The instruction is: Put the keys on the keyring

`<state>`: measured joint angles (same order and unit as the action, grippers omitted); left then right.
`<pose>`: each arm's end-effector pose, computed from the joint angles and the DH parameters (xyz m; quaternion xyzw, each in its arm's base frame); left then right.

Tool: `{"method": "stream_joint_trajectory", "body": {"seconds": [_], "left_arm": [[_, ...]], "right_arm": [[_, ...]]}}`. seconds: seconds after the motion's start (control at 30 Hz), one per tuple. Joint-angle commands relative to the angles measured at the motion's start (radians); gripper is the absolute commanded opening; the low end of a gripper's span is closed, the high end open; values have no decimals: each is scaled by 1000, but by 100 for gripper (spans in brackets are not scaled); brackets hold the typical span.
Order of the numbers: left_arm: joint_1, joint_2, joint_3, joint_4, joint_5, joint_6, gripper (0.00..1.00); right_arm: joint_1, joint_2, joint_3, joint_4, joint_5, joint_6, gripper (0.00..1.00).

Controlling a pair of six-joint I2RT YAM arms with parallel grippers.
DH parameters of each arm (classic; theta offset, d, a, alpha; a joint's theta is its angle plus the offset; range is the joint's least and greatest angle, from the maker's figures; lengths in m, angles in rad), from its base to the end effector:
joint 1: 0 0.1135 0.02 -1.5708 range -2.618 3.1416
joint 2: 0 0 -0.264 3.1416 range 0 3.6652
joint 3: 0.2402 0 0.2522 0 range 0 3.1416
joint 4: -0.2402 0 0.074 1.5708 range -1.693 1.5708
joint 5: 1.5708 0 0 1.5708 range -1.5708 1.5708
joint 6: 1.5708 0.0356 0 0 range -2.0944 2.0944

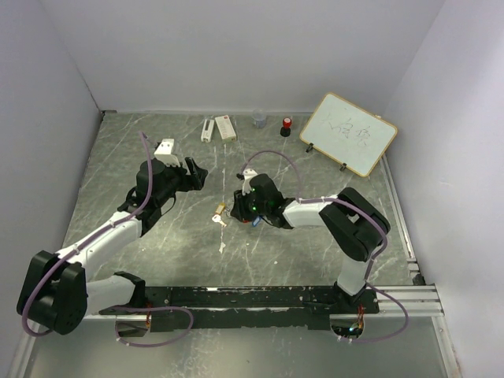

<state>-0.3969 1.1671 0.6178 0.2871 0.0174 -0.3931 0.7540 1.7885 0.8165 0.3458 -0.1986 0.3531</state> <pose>0.2418 -0.1020 0.2512 0.0068 0.7934 -0.2406 0.5591 0.2524 0.2467 0.1389 -0.2206 0.8594 0.3131 0.3387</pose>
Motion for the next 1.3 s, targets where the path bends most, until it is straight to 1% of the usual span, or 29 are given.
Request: {"method": "stream_joint_trajectory", "body": {"seconds": [0.0, 0.1, 0.2, 0.37, 0.53, 0.63, 0.73, 0.9, 1.03, 1.27], "left_arm": [[-10, 4, -10, 25, -21, 5, 86], [-10, 7, -7, 22, -22, 7, 86], [-9, 8, -7, 21, -24, 7, 86], [-10, 9, -7, 23, -21, 7, 86], [-10, 10, -6, 34, 2, 6, 85], [-12, 6, -10, 66, 88, 29, 85], [-24, 9, -14, 101, 186, 88, 83], [-46, 16, -35, 149, 296, 132, 80], [-61, 24, -36, 162, 341, 158, 78], [-109, 33, -34, 193, 373, 195, 72]], "right_arm": [[7, 38, 23, 0, -8, -10, 26], [9, 50, 30, -7, -13, -12, 21], [10, 45, 25, -7, -9, -11, 9], [14, 1, 21, -18, 18, -23, 3], [33, -85, 11, -31, 64, -58, 1], [52, -145, -3, -37, 116, -97, 1], [55, -204, -22, -42, 172, -125, 0], [57, -291, -41, -55, 231, -161, 0], [57, -342, -36, -80, 262, -184, 0], [56, -417, -30, -101, 279, -209, 0]]}}
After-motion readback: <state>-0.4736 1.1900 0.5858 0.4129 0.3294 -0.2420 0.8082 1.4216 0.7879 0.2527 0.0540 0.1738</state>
